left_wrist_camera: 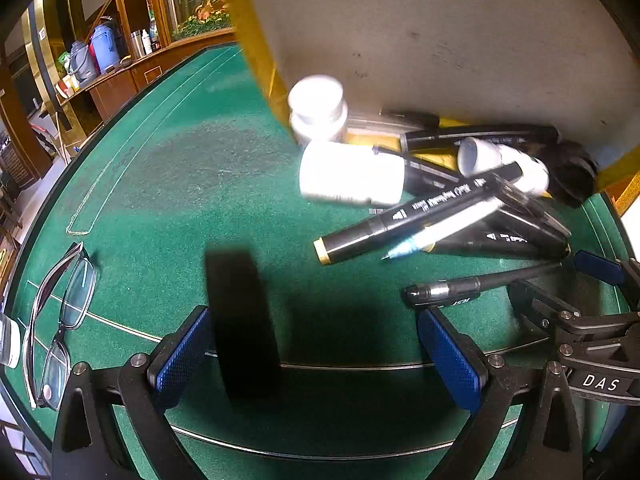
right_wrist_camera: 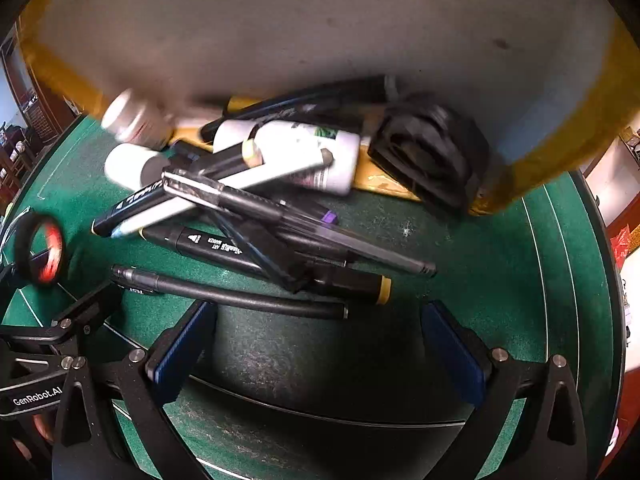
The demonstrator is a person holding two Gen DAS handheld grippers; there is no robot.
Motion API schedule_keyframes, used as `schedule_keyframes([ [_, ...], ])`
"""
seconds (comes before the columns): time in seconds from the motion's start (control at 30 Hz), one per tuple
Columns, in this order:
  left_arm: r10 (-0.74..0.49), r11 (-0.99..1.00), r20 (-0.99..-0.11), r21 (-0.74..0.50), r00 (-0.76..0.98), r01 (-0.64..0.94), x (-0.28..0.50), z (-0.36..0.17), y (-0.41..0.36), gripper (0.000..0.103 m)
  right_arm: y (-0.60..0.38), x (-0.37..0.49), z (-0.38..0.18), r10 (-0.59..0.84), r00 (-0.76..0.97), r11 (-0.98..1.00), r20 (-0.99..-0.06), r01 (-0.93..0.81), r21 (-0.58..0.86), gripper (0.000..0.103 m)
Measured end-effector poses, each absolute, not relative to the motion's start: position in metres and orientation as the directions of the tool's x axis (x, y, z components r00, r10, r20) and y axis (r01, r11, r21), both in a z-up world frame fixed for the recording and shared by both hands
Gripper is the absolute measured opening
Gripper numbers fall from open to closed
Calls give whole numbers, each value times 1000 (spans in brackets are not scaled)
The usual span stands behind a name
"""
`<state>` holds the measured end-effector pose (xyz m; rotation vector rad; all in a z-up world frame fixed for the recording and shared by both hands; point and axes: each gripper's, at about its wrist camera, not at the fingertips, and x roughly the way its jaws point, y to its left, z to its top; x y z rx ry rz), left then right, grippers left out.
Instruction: Organize rigid objects
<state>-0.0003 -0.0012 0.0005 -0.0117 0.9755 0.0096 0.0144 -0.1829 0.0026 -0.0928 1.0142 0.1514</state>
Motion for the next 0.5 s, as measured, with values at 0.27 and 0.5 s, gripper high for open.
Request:
schedule_keyframes([
  [0.27, 3, 1000, -828, -5, 560, -14, 0, 0, -1, 103, -182, 14, 5, 81, 520, 986, -850, -168, -9, 103],
  [0.5, 3, 1000, -828, -6, 561, -14, 0, 0, -1, 103, -182, 15, 8, 80, 520, 986, -850, -168, -10, 103],
])
